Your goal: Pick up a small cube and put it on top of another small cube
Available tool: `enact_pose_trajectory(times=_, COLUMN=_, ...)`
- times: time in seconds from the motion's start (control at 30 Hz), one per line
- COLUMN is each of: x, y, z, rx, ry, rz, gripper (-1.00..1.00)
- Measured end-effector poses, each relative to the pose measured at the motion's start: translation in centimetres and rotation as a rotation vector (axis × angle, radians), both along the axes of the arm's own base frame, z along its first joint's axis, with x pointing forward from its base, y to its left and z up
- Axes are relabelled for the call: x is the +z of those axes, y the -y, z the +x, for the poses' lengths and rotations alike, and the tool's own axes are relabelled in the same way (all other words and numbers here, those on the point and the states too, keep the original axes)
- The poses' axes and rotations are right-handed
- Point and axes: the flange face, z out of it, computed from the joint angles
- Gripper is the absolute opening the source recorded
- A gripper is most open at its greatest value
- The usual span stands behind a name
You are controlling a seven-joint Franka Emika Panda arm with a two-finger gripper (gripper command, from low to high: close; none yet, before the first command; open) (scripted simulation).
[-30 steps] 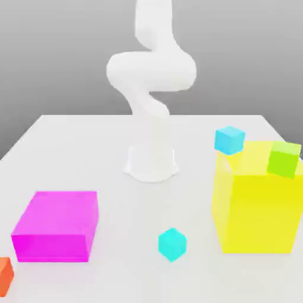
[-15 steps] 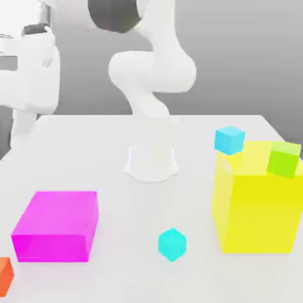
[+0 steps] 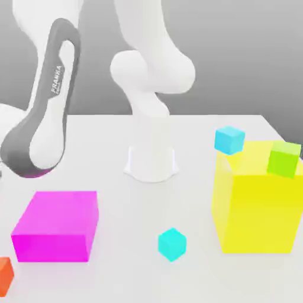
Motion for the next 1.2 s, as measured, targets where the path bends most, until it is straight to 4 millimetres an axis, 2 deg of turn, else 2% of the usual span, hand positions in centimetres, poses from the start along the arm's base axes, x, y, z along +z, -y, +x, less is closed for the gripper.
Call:
enact_pose_trajectory(times=0.03, x=-1.6, y=0.0, z=-0.1, rx=-0.002, ry=-0.001, rz=0.000, gripper=0.00)
enact_pose_trajectory(times=0.07, x=-2.4, y=0.0, z=-0.1, rx=-0.003, ry=-0.001, rz=0.001, gripper=-1.00)
enact_pose_trajectory(times=0.27, x=-2.8, y=0.0, z=-0.1, rx=-0.003, ry=0.000, rz=0.000, gripper=-1.00)
enact_pose_trajectory(times=0.33, x=-1.2, y=0.1, z=-0.1, rx=-0.004, ry=0.000, rz=0.001, gripper=-1.00)
enact_pose_trajectory(times=0.43, x=2.6, y=-0.1, z=-0.1, rx=0.005, ry=-0.004, rz=0.004, gripper=-1.00)
enact_pose_trajectory(times=0.47, x=2.4, y=-1.0, z=0.1, rx=0.057, ry=-0.018, rz=0.018, gripper=-1.00)
enact_pose_trajectory(times=0.57, x=2.9, y=-4.6, z=3.1, rx=0.262, ry=0.000, rz=0.033, gripper=-1.00)
enact_pose_trajectory(times=0.73, x=4.2, y=-11.9, z=8.5, rx=0.638, ry=0.067, rz=0.044, gripper=-1.00)
enact_pose_trajectory(times=0.8, x=4.3, y=-14.9, z=10.0, rx=0.790, ry=0.085, rz=0.056, gripper=-1.00)
enact_pose_trajectory(times=0.9, x=2.3, y=-19.3, z=10.2, rx=1.023, ry=0.059, rz=0.120, gripper=-1.00)
enact_pose_trajectory(times=1.03, x=-0.2, y=-24.9, z=9.6, rx=1.335, ry=0.034, rz=0.224, gripper=-1.00)
enact_pose_trajectory(times=1.2, x=-1.9, y=-31.7, z=8.3, rx=1.723, ry=0.046, rz=0.351, gripper=-1.00)
